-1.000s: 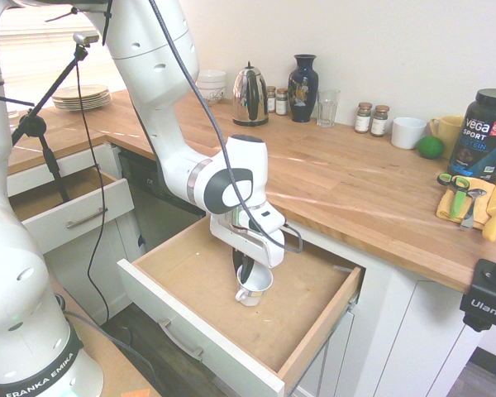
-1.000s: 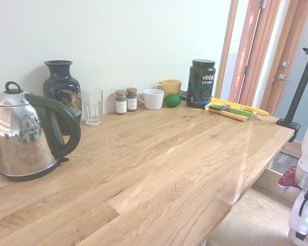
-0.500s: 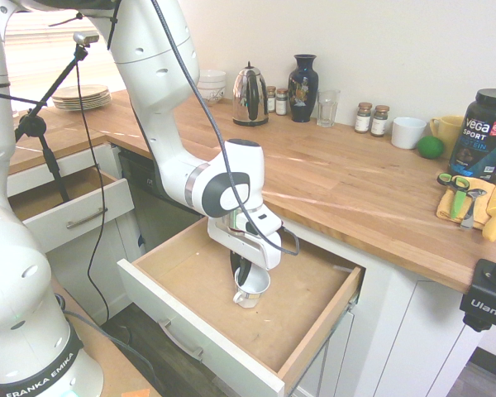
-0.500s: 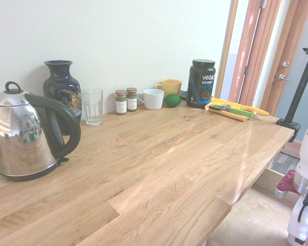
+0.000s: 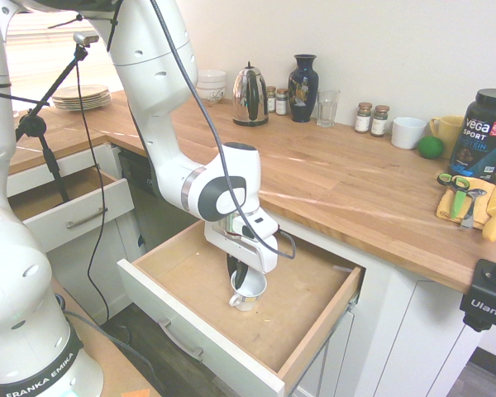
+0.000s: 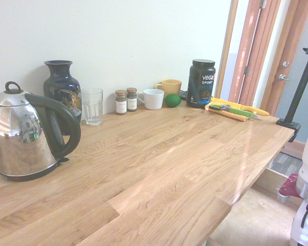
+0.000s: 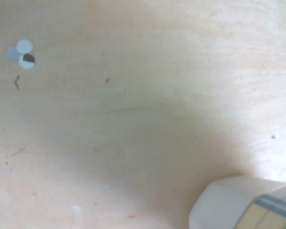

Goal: Put mug in the drawer

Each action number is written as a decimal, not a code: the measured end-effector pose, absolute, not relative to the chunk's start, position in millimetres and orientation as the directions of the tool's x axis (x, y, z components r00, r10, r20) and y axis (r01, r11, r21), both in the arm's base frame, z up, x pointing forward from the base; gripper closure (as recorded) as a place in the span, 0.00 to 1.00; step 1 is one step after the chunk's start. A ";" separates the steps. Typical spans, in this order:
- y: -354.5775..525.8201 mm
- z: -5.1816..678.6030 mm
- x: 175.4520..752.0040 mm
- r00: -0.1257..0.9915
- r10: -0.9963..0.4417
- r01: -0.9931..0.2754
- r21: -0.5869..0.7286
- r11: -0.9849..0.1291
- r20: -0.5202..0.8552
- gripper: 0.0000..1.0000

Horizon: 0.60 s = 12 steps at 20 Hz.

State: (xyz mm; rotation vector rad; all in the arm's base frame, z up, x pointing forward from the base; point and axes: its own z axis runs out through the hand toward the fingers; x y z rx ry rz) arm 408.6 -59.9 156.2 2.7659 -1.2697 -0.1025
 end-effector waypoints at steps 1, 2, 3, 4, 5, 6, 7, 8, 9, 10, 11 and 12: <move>-59.7 156.0 408.2 0.651 -0.759 -0.752 0.116 -0.649 -0.021 1.00; -59.6 155.8 407.8 0.651 -0.759 -0.752 0.115 -0.649 -0.021 1.00; -59.4 155.5 407.2 0.651 -0.759 -0.752 0.115 -0.649 -0.021 1.00; -59.1 155.0 406.3 0.649 -0.761 -0.754 0.114 -0.647 -0.021 1.00; -59.0 154.5 405.2 0.646 -0.763 -0.757 0.113 -0.644 -0.022 0.00; -59.0 154.0 404.3 0.645 -0.764 -0.757 0.114 -0.643 -0.023 0.00; -59.0 153.8 404.0 0.643 -0.765 -0.759 0.115 -0.641 -0.023 0.00; -59.0 153.8 404.0 0.642 -0.766 -0.760 0.115 -0.640 -0.023 0.00; -59.1 153.8 404.0 0.641 -0.767 -0.761 0.115 -0.639 -0.023 0.00; -59.3 153.8 404.0 0.639 -0.769 -0.762 0.114 -0.637 -0.023 0.00; -59.6 153.8 403.9 0.636 -0.771 -0.764 0.114 -0.635 -0.024 0.00; -59.9 153.8 403.9 0.633 -0.774 -0.767 0.113 -0.632 -0.024 0.00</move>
